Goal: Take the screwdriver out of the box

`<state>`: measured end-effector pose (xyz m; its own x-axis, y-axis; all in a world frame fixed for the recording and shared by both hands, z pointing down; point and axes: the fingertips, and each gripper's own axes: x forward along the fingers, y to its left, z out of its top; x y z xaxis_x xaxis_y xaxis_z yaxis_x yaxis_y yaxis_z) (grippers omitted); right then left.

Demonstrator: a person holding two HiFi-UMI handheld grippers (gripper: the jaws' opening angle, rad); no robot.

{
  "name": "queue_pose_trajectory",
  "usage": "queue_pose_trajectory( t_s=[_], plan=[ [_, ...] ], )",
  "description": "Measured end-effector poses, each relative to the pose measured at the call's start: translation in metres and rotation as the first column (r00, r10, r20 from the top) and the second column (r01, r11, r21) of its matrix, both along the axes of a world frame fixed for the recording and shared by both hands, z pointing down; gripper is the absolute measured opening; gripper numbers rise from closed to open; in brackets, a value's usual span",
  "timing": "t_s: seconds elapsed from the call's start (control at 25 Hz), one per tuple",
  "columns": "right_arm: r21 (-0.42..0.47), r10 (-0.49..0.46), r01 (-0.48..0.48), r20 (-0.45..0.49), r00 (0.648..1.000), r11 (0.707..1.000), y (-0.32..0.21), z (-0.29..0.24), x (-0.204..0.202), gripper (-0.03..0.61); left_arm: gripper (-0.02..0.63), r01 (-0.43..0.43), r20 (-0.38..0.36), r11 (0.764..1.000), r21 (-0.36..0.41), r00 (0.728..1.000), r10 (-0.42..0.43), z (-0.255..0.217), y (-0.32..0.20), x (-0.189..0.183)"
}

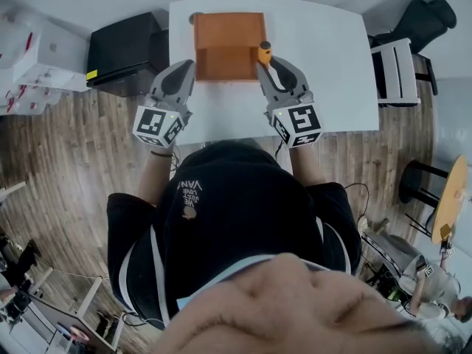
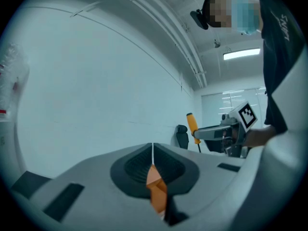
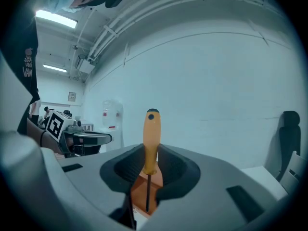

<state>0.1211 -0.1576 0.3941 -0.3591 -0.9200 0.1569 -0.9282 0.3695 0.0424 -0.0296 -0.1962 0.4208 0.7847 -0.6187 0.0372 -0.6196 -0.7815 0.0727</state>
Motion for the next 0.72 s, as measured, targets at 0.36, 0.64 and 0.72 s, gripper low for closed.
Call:
queue_pose_trajectory(
  t_s=[0.36, 0.64, 0.72],
  plan=[
    [-0.017, 0.007, -0.007, 0.003, 1.0, 1.0, -0.0042, 0.0067, 0.0001, 0.094, 0.017, 0.008, 0.001, 1.0, -0.007, 1.0, -0.008, 0.0022, -0.0026, -0.0023],
    [-0.024, 0.01, -0.01, 0.008, 1.0, 1.0, -0.0061, 0.0095, 0.001, 0.094, 0.017, 0.011, 0.0, 1.0, -0.008, 1.0, -0.011, 0.0019, -0.0041, -0.0017],
    [-0.025, 0.011, -0.011, 0.011, 1.0, 1.0, -0.0061, 0.0096, 0.0011, 0.094, 0.017, 0.01, 0.0, 1.0, -0.007, 1.0, -0.01, 0.0016, -0.0038, -0.0013]
  ],
)
